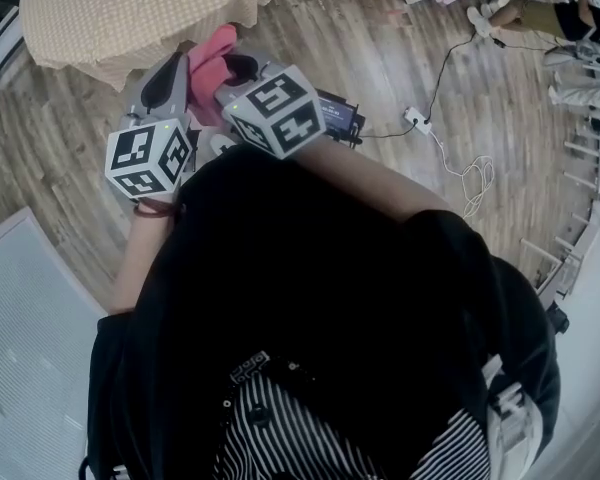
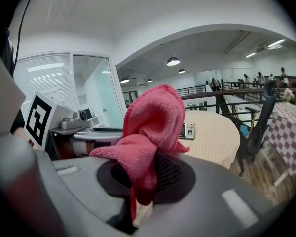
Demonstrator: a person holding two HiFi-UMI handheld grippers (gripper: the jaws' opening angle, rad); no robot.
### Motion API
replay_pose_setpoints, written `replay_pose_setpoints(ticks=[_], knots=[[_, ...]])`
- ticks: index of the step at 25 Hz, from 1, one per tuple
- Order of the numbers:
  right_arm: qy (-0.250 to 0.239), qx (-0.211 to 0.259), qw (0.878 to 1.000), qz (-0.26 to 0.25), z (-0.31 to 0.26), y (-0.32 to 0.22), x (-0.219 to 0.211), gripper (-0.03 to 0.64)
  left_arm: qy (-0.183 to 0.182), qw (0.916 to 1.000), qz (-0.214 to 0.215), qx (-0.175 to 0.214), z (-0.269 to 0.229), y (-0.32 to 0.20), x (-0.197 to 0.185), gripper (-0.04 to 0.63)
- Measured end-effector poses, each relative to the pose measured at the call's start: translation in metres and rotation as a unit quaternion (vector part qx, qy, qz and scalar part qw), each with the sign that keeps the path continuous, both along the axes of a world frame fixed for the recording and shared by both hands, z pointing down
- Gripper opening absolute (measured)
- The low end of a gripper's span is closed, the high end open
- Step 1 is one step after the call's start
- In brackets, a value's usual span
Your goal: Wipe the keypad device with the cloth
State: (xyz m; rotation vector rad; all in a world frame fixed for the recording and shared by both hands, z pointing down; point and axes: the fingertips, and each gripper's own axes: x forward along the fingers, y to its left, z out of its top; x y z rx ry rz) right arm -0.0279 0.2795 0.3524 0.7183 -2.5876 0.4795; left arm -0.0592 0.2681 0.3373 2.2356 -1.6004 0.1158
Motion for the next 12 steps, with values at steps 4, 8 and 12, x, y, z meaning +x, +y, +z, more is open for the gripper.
replay_pose_setpoints(ticks=[4,8,12], knots=[[0.006,0.001,1.0,-0.016,0.0,0.018,0.003,0.063,0.009,0.9999,-0.007,0.004,0.001,0.019,0.003,0.0],[0.005,-0.008,0.999,-0.039,0.003,0.025,-0.019,0.063,0.012,0.9995,-0.028,0.001,0.004,0.027,-0.02,0.0],[0.011,-0.01,0.996,-0.083,0.01,0.027,-0.051,0.063,0.011,0.9981,-0.06,-0.009,0.011,0.03,-0.052,0.0]])
